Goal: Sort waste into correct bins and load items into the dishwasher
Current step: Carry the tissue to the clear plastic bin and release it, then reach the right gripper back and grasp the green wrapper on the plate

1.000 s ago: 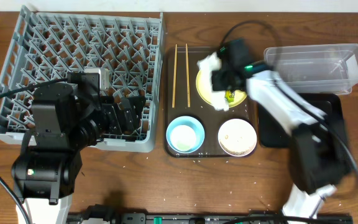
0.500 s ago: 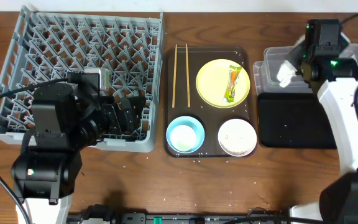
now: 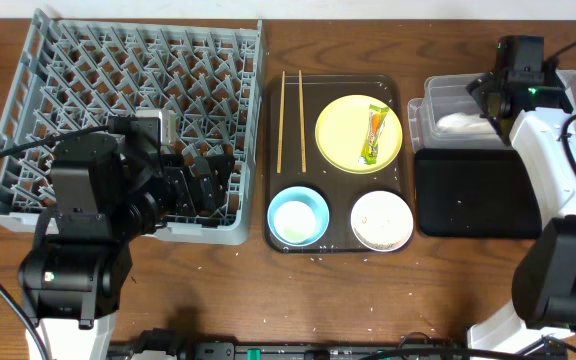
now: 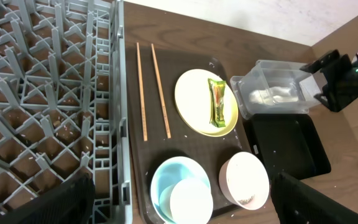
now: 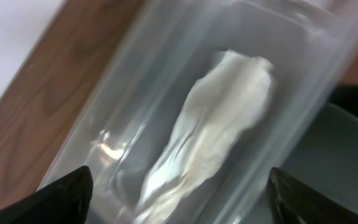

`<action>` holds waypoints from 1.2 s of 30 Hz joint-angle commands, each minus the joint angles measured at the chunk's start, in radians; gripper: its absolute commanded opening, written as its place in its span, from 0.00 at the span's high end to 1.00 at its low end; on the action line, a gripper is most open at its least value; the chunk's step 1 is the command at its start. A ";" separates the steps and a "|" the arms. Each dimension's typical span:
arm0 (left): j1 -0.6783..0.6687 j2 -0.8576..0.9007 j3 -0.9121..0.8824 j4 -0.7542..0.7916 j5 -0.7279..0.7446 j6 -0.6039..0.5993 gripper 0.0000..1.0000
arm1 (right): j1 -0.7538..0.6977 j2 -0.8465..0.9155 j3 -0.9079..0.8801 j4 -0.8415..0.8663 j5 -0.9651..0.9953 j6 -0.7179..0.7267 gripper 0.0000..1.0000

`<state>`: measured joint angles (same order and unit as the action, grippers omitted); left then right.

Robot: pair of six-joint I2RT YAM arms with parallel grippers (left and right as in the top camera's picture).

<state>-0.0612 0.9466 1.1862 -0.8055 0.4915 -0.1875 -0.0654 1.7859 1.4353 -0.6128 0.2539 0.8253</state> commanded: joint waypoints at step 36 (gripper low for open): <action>-0.003 0.000 0.016 -0.002 0.006 -0.010 0.09 | 0.430 0.294 -0.041 0.152 -0.031 -0.362 0.99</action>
<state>-0.0612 0.9466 1.1862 -0.8059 0.4915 -0.1875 0.3805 2.1094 1.3994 -0.4332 0.2409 0.4480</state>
